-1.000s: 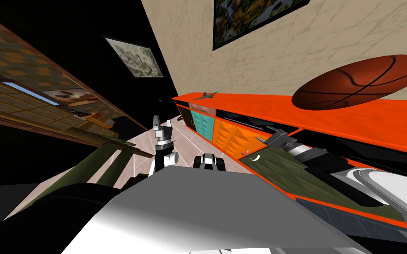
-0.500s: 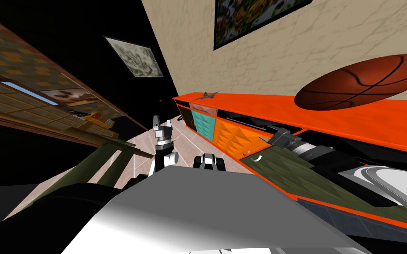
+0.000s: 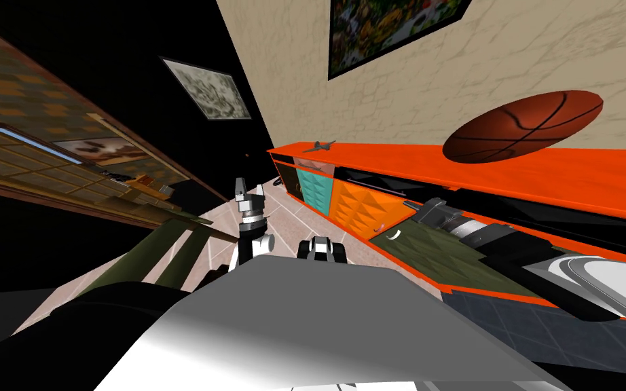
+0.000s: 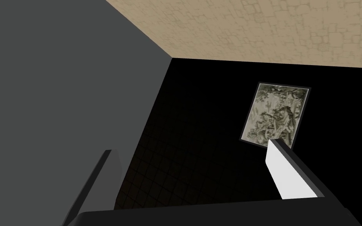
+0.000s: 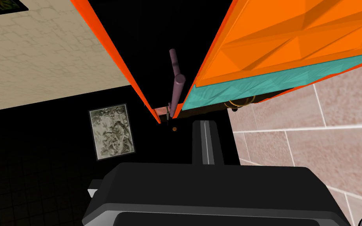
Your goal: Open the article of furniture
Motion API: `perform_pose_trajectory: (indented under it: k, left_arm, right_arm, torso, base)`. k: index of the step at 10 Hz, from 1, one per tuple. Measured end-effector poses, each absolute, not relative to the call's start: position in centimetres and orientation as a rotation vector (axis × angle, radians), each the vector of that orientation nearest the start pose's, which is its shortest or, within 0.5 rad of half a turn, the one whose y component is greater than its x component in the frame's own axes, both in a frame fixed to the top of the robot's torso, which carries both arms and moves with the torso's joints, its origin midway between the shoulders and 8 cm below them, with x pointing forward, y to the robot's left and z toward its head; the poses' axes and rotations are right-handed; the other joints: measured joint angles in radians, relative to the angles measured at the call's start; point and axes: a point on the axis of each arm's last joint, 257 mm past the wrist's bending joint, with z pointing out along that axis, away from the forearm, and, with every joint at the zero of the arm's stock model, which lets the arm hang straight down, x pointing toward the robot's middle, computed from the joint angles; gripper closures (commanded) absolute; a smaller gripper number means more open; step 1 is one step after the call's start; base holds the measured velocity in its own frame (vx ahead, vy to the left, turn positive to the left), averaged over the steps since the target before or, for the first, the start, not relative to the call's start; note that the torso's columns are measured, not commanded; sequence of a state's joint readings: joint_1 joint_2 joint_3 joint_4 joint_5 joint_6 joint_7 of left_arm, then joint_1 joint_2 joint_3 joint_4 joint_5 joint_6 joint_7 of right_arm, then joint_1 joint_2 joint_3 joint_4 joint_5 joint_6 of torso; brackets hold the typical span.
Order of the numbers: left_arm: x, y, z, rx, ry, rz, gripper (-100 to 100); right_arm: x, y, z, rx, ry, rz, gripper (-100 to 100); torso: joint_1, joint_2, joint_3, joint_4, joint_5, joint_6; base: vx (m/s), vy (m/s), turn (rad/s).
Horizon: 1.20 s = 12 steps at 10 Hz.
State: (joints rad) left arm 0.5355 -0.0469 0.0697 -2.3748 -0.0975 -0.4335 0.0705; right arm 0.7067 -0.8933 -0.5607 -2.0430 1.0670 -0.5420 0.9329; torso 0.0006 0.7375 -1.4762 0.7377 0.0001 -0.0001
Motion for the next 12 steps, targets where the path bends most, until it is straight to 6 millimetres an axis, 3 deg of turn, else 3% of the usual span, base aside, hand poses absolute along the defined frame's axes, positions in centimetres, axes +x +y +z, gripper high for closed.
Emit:
perform_pose_trajectory:
  k: [1, 4, 5, 10, 11, 12]
  left_arm:
    - [33.0, 29.8, 4.3, -0.654, 0.612, -1.214, 0]
    - [33.0, 29.8, 4.2, -0.654, 0.613, -1.214, 0]
    - [33.0, 29.8, 4.2, -0.654, 0.613, -1.214, 0]
    - [33.0, 29.8, 4.3, -0.654, 0.612, -1.214, 0]
    - [33.0, 29.8, 4.3, -0.654, 0.613, -1.214, 0]
    - [33.0, 29.8, 4.2, -0.654, 0.613, -1.214, 0]
  right_arm:
    - [35.9, -42.8, -10.8, -1.467, 1.2, -0.822, -100]
    - [36.0, -43.0, -10.0, -1.491, 1.191, -0.827, -100]
    - [36.0, -43.0, -10.0, -1.491, 1.191, -0.827, 100]
    - [35.8, -42.0, -9.6, -1.498, 1.173, -0.813, 100]
    - [35.8, -42.0, -9.6, -1.498, 1.172, -0.812, -100]
    - [35.8, -42.2, -9.5, -1.501, 1.174, -0.814, -100]
  torso:
    - [-0.004, -0.004, -0.003, -0.001, -0.001, 0.0]
    - [-0.001, -0.001, -0.001, -0.001, 0.0, 0.0]
    - [0.001, 0.004, 0.003, 0.001, 0.0, 0.0]
    - [-0.001, 0.0, 0.0, 0.0, 0.0, 0.0]
    - [-0.004, -0.005, -0.003, -0.001, -0.001, 0.0]
    - [-0.008, -0.011, -0.007, -0.003, -0.002, -0.001]
  base:
    - [0.067, -0.029, -0.036]
    - [0.064, -0.021, -0.011]
    - [0.011, -0.004, 0.002]
    - [-0.124, 0.087, -0.049]
    - [0.07, -0.044, 0.025]
    - [0.115, -0.079, 0.043]
